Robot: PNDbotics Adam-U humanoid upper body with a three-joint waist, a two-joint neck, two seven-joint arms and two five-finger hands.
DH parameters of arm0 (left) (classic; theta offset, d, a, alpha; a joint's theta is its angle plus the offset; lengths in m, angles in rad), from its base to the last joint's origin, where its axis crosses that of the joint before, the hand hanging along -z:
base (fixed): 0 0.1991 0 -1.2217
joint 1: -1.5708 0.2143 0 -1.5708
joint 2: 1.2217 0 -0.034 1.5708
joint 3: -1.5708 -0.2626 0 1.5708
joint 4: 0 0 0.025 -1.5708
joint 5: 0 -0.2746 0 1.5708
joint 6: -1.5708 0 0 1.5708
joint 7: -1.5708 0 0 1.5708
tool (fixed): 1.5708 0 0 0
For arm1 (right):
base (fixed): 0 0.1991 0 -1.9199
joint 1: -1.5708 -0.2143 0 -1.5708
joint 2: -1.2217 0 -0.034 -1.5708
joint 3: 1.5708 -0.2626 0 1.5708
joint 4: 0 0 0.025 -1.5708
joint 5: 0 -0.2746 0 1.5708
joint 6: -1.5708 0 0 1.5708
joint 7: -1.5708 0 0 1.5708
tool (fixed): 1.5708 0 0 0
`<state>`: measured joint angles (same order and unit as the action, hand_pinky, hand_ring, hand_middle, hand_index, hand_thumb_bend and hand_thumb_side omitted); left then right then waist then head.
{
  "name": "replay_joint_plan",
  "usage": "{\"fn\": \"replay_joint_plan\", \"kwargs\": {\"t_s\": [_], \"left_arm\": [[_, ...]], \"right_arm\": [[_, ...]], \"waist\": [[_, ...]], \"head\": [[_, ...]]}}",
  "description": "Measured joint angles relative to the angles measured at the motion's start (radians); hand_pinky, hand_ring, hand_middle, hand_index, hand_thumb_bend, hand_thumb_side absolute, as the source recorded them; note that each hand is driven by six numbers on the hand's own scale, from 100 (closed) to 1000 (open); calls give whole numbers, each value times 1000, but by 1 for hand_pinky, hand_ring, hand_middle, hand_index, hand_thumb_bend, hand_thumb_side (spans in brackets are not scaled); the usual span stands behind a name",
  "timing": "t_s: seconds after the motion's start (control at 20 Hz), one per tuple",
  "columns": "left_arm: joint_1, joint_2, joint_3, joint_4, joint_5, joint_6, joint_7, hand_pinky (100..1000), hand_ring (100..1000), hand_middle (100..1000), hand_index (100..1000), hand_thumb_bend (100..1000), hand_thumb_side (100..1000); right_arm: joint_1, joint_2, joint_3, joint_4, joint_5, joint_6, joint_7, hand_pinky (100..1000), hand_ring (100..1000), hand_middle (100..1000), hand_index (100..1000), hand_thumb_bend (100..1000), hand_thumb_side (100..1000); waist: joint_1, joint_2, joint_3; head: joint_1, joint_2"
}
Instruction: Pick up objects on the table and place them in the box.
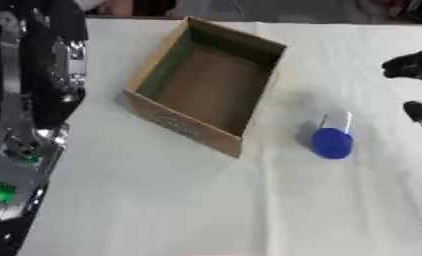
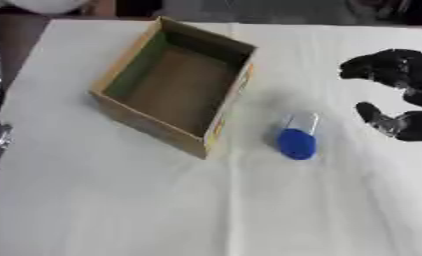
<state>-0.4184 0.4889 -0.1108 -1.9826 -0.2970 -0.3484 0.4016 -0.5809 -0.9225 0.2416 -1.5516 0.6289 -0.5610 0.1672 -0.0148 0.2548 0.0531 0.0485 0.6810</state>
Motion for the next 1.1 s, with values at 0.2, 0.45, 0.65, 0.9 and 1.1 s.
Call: {"fn": "replay_joint_plan", "kwargs": {"t_s": [0.2, 0.45, 0.65, 0.9, 1.1], "left_arm": [[-6, 0, 0, 0, 0, 3, -3, 648, 689, 893, 767, 100, 738], [-6, 0, 0, 0, 0, 3, -3, 648, 689, 894, 767, 100, 739], [-6, 0, 0, 0, 0, 5, -5, 648, 689, 894, 767, 100, 739], [-5, 0, 0, 0, 0, 7, -8, 649, 690, 894, 767, 100, 740], [-5, 0, 0, 0, 0, 7, -8, 649, 690, 895, 767, 100, 740]], "right_arm": [[2, 14, 9, 6, 3, 4, 11, 892, 907, 916, 966, 133, 1000], [2, 28, 21, 11, 2, 18, 33, 898, 918, 919, 966, 113, 1000], [2, 36, 28, 11, -1, 32, 46, 900, 918, 914, 960, 100, 1000], [1, 54, 42, 18, 1, 47, 53, 899, 920, 914, 958, 100, 1000], [-8, 68, 52, 30, 9, 50, 58, 901, 920, 918, 960, 100, 1000]], "waist": [[0, 0, 3], [-1, 0, 3], [-1, 0, 2], [-1, 0, 1], [-1, 0, 0]], "head": [[4, 0], [4, 0], [3, -8], [-29, -45], [-44, -62]]}}
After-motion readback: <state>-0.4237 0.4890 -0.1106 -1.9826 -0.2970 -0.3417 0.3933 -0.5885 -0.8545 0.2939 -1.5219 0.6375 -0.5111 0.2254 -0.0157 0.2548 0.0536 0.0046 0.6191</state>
